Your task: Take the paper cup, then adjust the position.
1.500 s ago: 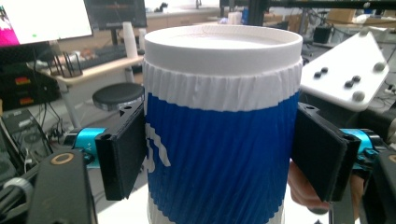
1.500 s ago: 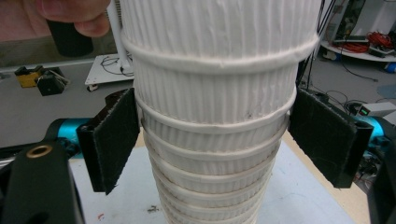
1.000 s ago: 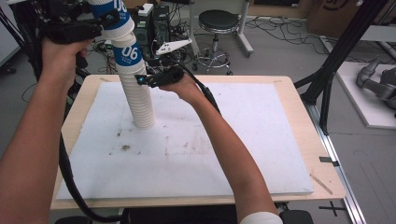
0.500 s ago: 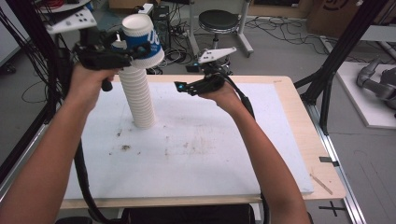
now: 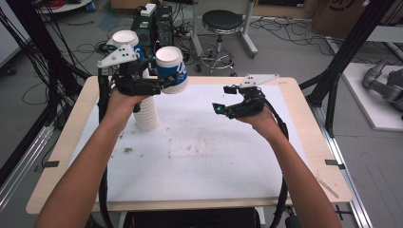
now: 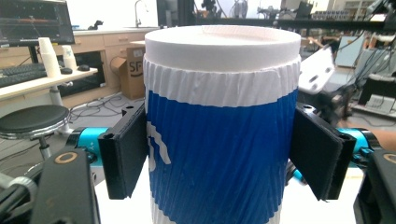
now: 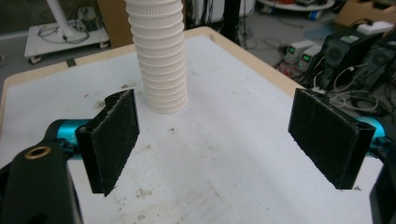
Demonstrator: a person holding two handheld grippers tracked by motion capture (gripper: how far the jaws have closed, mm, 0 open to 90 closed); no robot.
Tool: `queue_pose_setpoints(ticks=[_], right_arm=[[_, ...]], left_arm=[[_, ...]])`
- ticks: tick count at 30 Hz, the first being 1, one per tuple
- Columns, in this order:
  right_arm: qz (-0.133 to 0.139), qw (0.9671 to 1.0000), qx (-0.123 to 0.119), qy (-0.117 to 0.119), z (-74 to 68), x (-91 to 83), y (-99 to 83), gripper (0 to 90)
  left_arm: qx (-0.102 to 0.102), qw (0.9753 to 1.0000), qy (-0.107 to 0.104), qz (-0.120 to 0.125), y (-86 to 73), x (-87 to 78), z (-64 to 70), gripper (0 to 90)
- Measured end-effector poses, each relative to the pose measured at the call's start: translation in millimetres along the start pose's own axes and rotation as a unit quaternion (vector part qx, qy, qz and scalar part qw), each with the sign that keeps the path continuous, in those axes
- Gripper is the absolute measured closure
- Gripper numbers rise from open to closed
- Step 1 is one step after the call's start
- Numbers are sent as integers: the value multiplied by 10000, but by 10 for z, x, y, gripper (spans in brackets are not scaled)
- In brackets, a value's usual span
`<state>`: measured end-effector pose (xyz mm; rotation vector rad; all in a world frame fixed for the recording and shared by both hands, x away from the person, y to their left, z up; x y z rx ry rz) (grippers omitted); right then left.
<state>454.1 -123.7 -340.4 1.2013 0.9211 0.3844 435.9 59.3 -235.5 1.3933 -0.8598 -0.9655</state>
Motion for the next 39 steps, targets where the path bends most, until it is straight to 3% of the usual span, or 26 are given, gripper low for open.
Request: queue_pose_setpoints(ticks=[10,14,18,27,34,39], right_arm=[[12,9992,287,-275,73,-274,-410,166],[-3,9991,315,-291,39,-292,-527,166],[-9,9990,418,-140,-45,-282,-611,166],[396,9977,551,39,-220,-280,-625,166],[521,9975,440,197,-363,-220,-612,165],[582,9969,371,387,-487,-235,-575,165]], left_arm=[[-58,9998,-129,-107,-365,113,61,255],[-174,9997,-92,-167,-586,142,55,255],[-239,9994,-85,-245,-706,191,84,255],[-112,9985,-353,-392,-819,417,298,253],[-100,9970,-534,-558,-966,552,413,252],[-166,9965,-646,-501,-1033,650,504,251]])
Point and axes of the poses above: each handheld gripper's, and its own axes: x roughly forward along the jaws, y roughly out of its top, z roughly to its right, the point moved 10 cm from there along x, roughly forward along the jaws, and after that the axes turned 10 degrees about -y, right-handed, at the moved point
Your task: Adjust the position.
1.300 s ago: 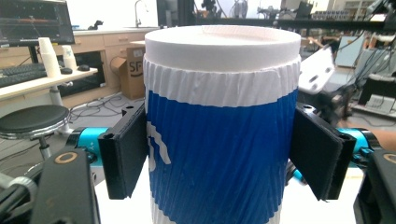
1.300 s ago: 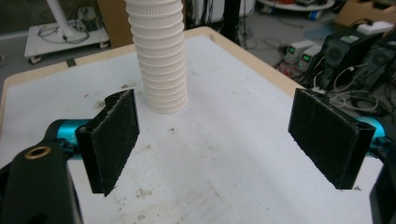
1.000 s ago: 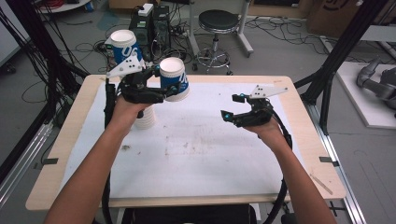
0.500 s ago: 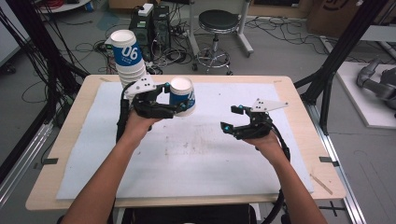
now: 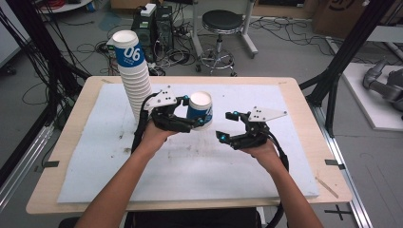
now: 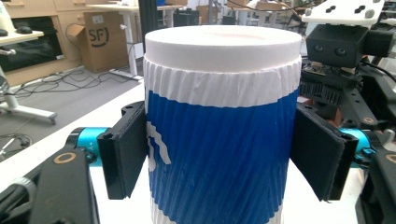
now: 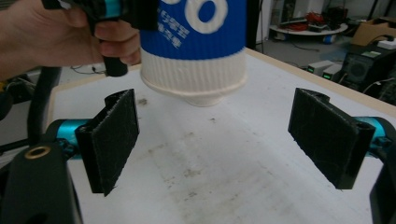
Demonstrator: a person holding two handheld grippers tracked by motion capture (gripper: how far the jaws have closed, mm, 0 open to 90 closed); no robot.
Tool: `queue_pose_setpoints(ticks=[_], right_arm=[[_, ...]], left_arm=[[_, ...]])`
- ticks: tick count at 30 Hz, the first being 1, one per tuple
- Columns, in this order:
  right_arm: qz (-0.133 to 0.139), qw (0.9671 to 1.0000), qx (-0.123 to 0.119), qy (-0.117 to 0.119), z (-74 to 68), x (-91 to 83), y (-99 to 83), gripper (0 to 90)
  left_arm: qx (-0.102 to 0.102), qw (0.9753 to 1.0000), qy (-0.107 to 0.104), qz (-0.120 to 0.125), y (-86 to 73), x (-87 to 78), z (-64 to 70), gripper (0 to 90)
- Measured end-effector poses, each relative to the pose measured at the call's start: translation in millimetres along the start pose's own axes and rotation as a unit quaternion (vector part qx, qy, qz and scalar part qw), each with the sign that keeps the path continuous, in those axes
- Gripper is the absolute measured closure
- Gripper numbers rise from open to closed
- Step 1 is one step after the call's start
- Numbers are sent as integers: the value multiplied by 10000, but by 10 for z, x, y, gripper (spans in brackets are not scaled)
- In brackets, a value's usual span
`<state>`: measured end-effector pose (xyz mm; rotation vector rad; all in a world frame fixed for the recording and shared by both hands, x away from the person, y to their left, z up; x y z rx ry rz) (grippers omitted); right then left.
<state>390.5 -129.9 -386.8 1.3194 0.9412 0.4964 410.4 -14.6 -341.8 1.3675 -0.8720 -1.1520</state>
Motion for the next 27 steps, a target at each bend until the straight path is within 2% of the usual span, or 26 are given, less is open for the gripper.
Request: queue_pose_setpoints(ticks=[7,9,13,17,19,20,23,25,26,27], right_arm=[[-39,9999,-82,46,-98,107,-10,165],[-73,9999,-139,50,-122,159,-20,165],[-102,9997,-178,134,-161,236,-25,149],[-196,9990,-368,179,-166,223,-29,221],[-304,9977,-575,193,-147,189,-42,266],[-304,9977,-575,193,-147,189,-42,266],[-571,9937,-955,140,-125,164,-54,281],[-632,9924,-1045,144,-126,160,-57,282],[-714,9907,-1150,145,-122,156,-67,282],[-879,9875,-1292,220,-131,150,-90,282]], left_arm=[[-34,9996,-255,79,-38,130,134,251],[-100,9995,-298,105,-45,160,156,252],[-100,9992,-372,85,-57,174,173,255],[-185,9989,-416,63,-75,168,168,251],[-248,9987,-454,47,-84,177,172,235],[-232,9987,-455,-15,-95,181,170,235],[-217,9987,-434,-167,-96,186,167,196],[-178,9983,-488,-264,-67,171,167,196],[-162,9980,-528,-319,-53,165,167,194],[-157,9973,-594,-408,-48,160,169,199]])
Point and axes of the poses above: each handheld gripper's, and its own axes: x roughly forward along the jaws, y roughly out of its top, z roughly to its right, the point moved 10 cm from there along x, roughly forward along the jaws, and after that the axes turned 10 degrees about -y, right-handed, at the moved point
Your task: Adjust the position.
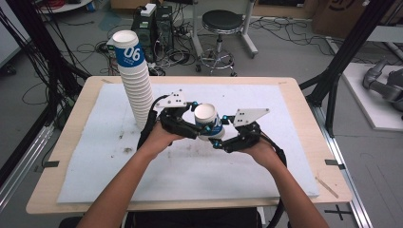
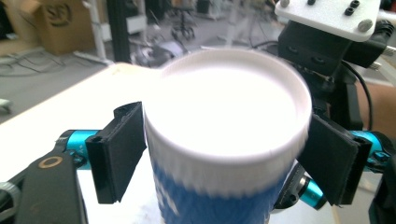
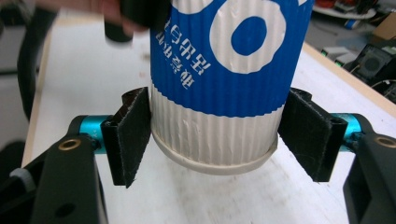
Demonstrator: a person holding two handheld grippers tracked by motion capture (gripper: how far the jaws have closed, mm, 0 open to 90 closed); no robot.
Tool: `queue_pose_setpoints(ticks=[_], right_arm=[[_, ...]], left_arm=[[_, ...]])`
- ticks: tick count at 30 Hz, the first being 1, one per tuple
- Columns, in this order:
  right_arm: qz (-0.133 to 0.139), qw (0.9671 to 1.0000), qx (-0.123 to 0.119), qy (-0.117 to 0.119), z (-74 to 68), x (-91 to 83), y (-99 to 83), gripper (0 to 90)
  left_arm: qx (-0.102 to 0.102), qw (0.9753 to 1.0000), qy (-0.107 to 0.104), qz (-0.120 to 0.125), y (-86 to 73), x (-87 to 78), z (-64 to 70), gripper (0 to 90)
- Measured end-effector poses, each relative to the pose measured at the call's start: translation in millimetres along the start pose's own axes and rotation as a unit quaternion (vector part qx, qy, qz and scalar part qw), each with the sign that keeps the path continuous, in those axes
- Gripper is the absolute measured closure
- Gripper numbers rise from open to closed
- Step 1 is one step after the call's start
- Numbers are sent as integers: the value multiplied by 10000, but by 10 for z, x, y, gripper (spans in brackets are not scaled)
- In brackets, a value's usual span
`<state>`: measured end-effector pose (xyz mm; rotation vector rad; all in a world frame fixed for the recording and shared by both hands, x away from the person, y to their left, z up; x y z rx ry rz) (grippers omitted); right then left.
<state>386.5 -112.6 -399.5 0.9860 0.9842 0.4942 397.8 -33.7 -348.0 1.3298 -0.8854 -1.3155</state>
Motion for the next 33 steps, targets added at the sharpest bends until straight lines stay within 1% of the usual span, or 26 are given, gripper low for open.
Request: queue_pose_setpoints(ticks=[1,2,3,4,5,6,7,8,9,10,11,12,14,15,17,18,20,21,22,23,24,25,27,29,31,33], right_arm=[[0,10000,0,0,0,0,0,282],[-116,9999,-36,55,-18,-6,-18,282],[-162,9998,-139,53,-14,-2,-25,282],[-239,9995,-172,79,-22,-5,-42,279],[-267,9994,-179,87,-24,-7,-54,259],[-183,9997,-126,90,-24,-3,-53,211],[-120,9999,-9,87,-33,-8,-53,192],[62,9999,143,55,-19,-10,-40,189],[240,9989,395,26,-10,-20,-23,189],[384,9975,585,25,-1,-25,-10,174],[473,9965,695,30,-3,-15,-2,146],[477,9965,685,38,-14,6,-4,144],[478,9968,630,67,-41,33,6,144],[477,9973,556,97,-41,27,5,158],[507,9972,512,174,-19,-14,4,212],[483,9976,457,193,-12,-34,-3,230],[328,9990,246,191,-10,-52,-32,249],[249,9994,145,178,-9,-55,-43,257],[155,9996,52,250,-20,-69,-53,263],[149,9995,-30,279,-19,-81,-51,270],[54,9995,-117,285,-19,-91,-63,270],[-102,9992,-202,330,-29,-101,-90,270],[-266,9983,-365,372,-38,-113,-113,271],[-293,9977,-440,415,-46,-123,-117,271],[-318,9973,-461,476,-55,-131,-131,271],[-331,9969,-489,528,-68,-137,-140,264]], left_arm=[[-2,9999,-60,-84,2,0,5,199],[30,9998,-140,-161,-1,2,18,216],[78,9994,-211,-270,-14,2,32,271],[30,9993,-229,-299,-22,10,36,273],[27,9992,-275,-301,-26,4,35,278],[-9,9992,-307,-253,-20,-1,33,282],[-26,9995,-259,-202,-14,-16,13,283],[-64,9997,-221,-118,-7,-30,0,284],[-142,9995,-281,39,10,-37,1,287],[-206,9990,-327,203,30,-37,6,290],[-204,9986,-386,306,46,-37,17,291],[-222,9982,-435,362,53,-29,30,292],[-249,9980,-450,360,48,-25,35,291],[-269,9979,-458,371,46,-35,33,291],[-394,9974,-480,364,31,-48,32,288],[-412,9974,-501,301,9,-40,42,284],[-361,9980,-510,130,-29,-26,56,275],[-218,9988,-445,17,-50,-14,56,266],[-135,9993,-325,-89,-68,-5,45,233],[-142,9994,-266,-180,-82,-4,37,184],[-104,9992,-302,-256,-96,-5,39,174],[-81,9989,-340,-311,-111,-6,46,177],[-50,9979,-531,-356,-129,-11,81,263],[-67,9974,-641,-335,-126,-15,106,282],[-75,9965,-779,-302,-125,-23,126,306],[-100,9958,-875,-240,-119,-36,138,330]])
Point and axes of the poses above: each handheld gripper's, and its own axes: x roughly forward along the jaws, y roughly out of its top, z roughly to its right, the point moved 10 cm from there along x, roughly forward along the jaws, and after that the axes turned 10 degrees about -y, right-handed, at the moved point
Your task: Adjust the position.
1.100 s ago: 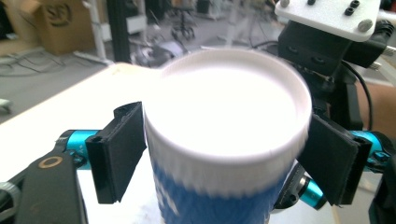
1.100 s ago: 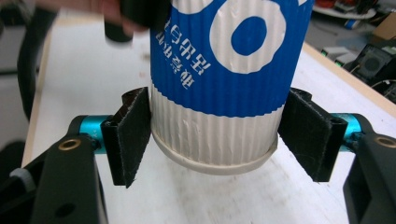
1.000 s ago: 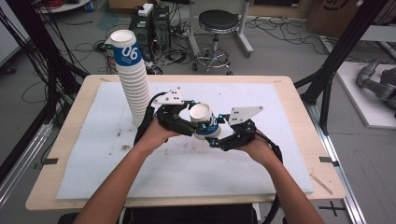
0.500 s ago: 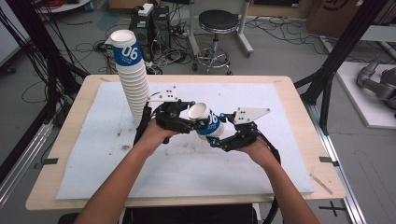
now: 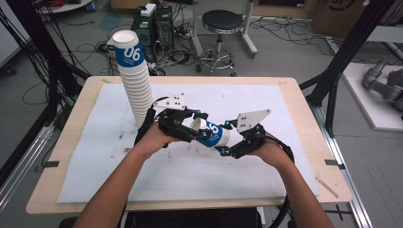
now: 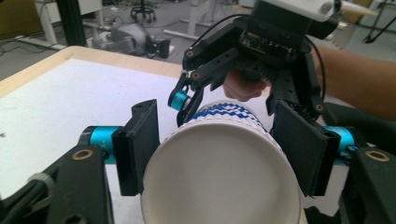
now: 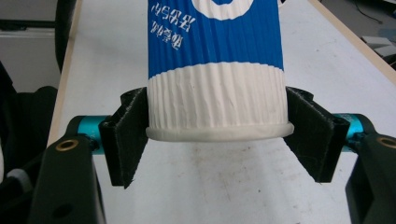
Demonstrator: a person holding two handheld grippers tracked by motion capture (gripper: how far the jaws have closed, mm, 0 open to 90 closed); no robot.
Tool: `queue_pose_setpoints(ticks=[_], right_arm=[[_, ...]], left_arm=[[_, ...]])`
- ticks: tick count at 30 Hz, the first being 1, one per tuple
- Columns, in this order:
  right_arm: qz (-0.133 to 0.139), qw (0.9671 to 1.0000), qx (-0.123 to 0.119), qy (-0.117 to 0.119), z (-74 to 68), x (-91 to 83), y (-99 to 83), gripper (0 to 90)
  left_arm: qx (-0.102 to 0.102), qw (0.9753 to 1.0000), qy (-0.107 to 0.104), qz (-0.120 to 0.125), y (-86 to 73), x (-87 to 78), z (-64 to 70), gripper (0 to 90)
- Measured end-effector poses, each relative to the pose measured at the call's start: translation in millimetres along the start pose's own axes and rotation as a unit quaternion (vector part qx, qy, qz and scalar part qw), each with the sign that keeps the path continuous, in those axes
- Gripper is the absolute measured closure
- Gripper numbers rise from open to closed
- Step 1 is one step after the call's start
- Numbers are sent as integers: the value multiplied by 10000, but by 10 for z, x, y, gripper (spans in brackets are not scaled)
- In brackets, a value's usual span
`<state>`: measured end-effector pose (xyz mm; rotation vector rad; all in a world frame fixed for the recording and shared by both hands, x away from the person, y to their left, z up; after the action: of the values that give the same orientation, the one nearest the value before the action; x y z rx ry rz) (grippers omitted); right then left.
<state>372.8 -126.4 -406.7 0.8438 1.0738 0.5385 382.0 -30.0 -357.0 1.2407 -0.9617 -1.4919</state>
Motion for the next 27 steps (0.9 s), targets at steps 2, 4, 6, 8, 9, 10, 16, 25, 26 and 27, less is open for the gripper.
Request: queue_pose_setpoints(ticks=[2,4,6,8,9,10,16,25,26,27], right_arm=[[88,9999,131,-7,-3,-3,26,195],[288,9988,404,-61,24,-20,70,168],[630,9949,766,-160,75,-59,129,163],[877,9901,1080,-201,111,-97,149,163],[925,9886,1161,-248,122,-103,143,163],[959,9878,1201,-257,125,-99,135,161],[1140,9871,1127,0,38,-21,183,140],[987,9923,741,93,14,-97,138,262],[981,9927,697,96,12,-108,140,273],[990,9929,656,113,7,-121,149,277]], left_arm=[[-59,9999,-41,122,7,-20,2,338],[-103,9995,-25,302,21,-58,-13,342],[-99,9989,39,463,32,-96,-32,345],[-89,9978,99,642,52,-127,-44,345],[-68,9974,101,710,65,-135,-42,346],[-46,9969,83,787,79,-140,-36,346],[0,9955,-92,948,125,-108,30,353],[-25,9967,-153,798,92,-68,69,332],[-34,9973,-145,715,78,-56,71,309],[-64,9978,-197,628,58,-40,85,296]])
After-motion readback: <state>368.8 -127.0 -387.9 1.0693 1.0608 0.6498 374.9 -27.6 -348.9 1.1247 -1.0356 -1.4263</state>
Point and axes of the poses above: each handheld gripper's, and its own axes: x roughly forward along the jaws, y roughly out of its top, z roughly to its right, the point moved 10 cm from there along x, roughly forward along the jaws, and after that the axes turned 10 degrees about -y, right-handed, at the moved point
